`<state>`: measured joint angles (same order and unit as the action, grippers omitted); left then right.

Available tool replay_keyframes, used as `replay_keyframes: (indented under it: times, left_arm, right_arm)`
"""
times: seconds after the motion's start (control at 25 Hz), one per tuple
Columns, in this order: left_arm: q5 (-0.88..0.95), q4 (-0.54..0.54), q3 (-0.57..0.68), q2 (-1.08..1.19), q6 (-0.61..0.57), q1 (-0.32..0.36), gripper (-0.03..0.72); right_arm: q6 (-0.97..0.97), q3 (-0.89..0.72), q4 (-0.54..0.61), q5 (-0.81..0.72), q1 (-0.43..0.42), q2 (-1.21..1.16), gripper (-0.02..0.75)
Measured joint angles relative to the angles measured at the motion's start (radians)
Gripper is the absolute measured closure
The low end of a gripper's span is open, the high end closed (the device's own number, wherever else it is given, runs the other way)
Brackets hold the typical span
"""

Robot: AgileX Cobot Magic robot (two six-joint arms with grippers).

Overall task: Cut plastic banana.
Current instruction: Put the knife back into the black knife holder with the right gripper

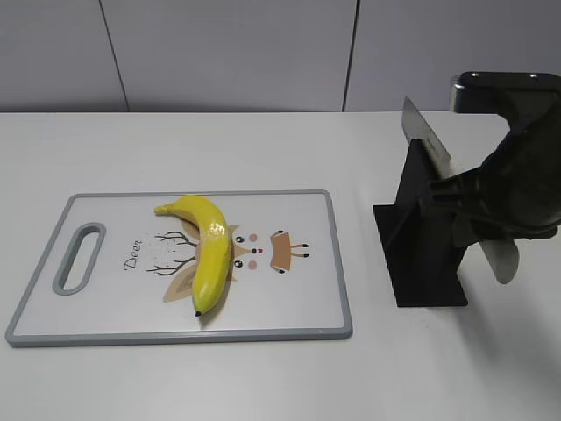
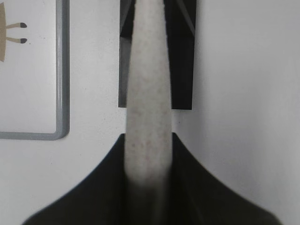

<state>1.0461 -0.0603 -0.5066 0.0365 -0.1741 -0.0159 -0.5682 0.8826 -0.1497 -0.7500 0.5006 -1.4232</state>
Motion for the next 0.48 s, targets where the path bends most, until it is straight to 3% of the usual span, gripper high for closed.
replay_keyframes:
  times: [0.28, 0.4, 0.48]
  left_arm:
    - [0.0, 0.0, 0.0, 0.0, 0.0, 0.0, 0.178]
    - [0.0, 0.0, 0.0, 0.0, 0.0, 0.0, 0.18]
    - [0.0, 0.0, 0.0, 0.0, 0.0, 0.0, 0.181]
  right_arm:
    - [0.0, 0.0, -0.002, 0.003, 0.0, -0.032, 0.568]
    - [0.0, 0.0, -0.002, 0.001, 0.0, -0.032, 0.419]
    - [0.001, 0.001, -0.002, -0.005, 0.0, -0.032, 0.252]
